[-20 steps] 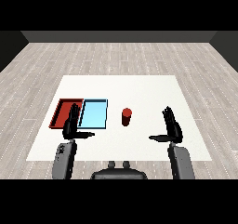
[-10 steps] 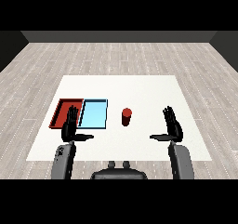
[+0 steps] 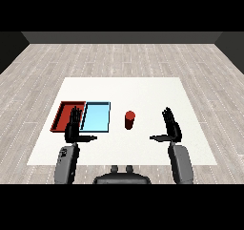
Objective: Pick the red can and put it in the red box
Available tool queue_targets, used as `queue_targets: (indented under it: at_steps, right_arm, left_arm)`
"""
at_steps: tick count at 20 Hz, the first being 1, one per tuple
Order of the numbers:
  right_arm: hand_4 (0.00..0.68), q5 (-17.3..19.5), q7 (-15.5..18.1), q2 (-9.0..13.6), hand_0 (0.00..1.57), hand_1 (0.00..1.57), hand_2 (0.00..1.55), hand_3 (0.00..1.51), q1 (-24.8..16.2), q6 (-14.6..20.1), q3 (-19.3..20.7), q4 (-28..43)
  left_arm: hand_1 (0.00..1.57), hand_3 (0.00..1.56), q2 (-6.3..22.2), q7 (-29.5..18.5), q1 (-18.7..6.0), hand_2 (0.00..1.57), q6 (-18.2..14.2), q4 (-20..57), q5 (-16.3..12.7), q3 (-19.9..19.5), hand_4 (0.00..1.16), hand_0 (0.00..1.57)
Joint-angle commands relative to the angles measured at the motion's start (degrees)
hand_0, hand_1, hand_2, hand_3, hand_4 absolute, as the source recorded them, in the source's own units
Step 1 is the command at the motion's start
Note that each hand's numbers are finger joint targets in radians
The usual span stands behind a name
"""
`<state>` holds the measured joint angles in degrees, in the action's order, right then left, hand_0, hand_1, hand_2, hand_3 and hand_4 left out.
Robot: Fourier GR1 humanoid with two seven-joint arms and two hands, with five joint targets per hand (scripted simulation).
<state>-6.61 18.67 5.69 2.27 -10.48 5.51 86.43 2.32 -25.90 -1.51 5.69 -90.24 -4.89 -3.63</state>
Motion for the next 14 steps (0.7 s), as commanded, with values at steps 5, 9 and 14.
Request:
queue_targets:
  at_steps: [5,9,14]
  right_arm:
    - [0.0,-1.2,-3.8,0.3,0.0,0.0,0.0,0.0,3.3,-0.5,0.2,-0.8]
    - [0.0,2.7,-2.0,-3.5,0.0,0.0,0.0,0.0,9.3,3.8,-2.2,-9.2]
    - [0.0,-3.3,-4.7,-4.4,0.0,0.0,0.0,0.0,12.2,1.6,0.2,-11.9]
  left_arm:
    - [0.0,0.0,0.4,-3.1,-1.6,0.0,-0.4,3.7,-0.3,-1.8,0.0,0.0]
    - [0.0,0.0,-1.2,-5.0,0.7,0.0,0.0,4.0,-0.1,-0.1,0.0,0.0]
    - [0.0,0.0,-0.8,1.7,4.2,0.0,-0.7,-5.4,-1.2,0.7,0.0,0.0]
